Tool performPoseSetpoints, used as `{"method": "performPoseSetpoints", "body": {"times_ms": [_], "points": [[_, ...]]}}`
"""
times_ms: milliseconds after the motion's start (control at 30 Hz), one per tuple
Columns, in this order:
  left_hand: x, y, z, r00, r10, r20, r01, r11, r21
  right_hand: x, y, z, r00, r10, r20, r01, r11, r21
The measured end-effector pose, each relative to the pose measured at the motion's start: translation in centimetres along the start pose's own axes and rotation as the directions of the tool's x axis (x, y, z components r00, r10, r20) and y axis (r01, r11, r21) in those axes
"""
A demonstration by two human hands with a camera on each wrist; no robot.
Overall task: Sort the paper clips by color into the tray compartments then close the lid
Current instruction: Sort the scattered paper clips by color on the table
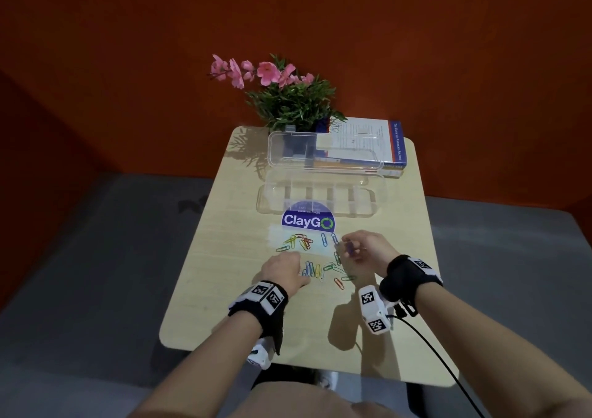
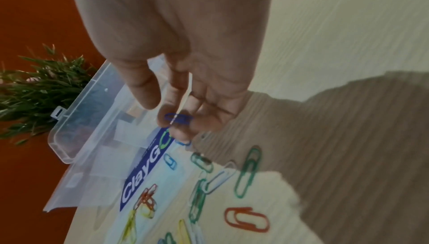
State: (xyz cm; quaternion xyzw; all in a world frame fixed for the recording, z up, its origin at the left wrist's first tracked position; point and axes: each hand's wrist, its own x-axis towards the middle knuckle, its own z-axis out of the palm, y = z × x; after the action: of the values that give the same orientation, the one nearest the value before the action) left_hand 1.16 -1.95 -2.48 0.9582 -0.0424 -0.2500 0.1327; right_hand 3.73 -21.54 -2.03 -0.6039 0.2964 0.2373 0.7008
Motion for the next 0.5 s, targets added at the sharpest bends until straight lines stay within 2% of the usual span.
{"method": "performPoseSetpoints", "body": {"times_ms": [67,133,200,267,300,367,500], "points": [[0.1,-0.6,0.0,1.0,-0.013,-0.01,0.012,0.999,-0.041,0.7,-0.6,0.6,0.997,-0.049,-0.057,0.036,0.978,-0.206],[0.0,-1.2,0.0,0.999,-0.022,-0.029,0.019,0.997,-0.071,1.3,-1.2,1.4,0.987,-0.122,-0.106,0.063,0.896,-0.44],[-0.2,-1.7,0.1,0.999,-0.022,-0.037,0.018,0.993,-0.119,1.6,-1.5,2.5,0.977,-0.175,-0.119,0.053,0.746,-0.664],[-0.2,-1.9,0.2,1.0,-0.011,-0.028,0.006,0.989,-0.146,1.4,-1.6,3.4,0.976,-0.198,-0.089,0.046,0.589,-0.807],[-0.2,-2.0,0.1,1.0,0.002,-0.022,-0.005,0.988,-0.153,1.3,-1.6,3.8,0.976,-0.205,-0.079,0.046,0.542,-0.839],[-0.1,-2.1,0.1,0.999,0.033,-0.017,-0.035,0.989,-0.146,1.1,-1.6,4.0,0.978,-0.201,-0.059,0.052,0.505,-0.862],[-0.1,-2.2,0.4,0.995,0.092,-0.028,-0.095,0.988,-0.12,1.0,-1.2,3.4,0.988,-0.151,-0.044,0.042,0.524,-0.851]]}}
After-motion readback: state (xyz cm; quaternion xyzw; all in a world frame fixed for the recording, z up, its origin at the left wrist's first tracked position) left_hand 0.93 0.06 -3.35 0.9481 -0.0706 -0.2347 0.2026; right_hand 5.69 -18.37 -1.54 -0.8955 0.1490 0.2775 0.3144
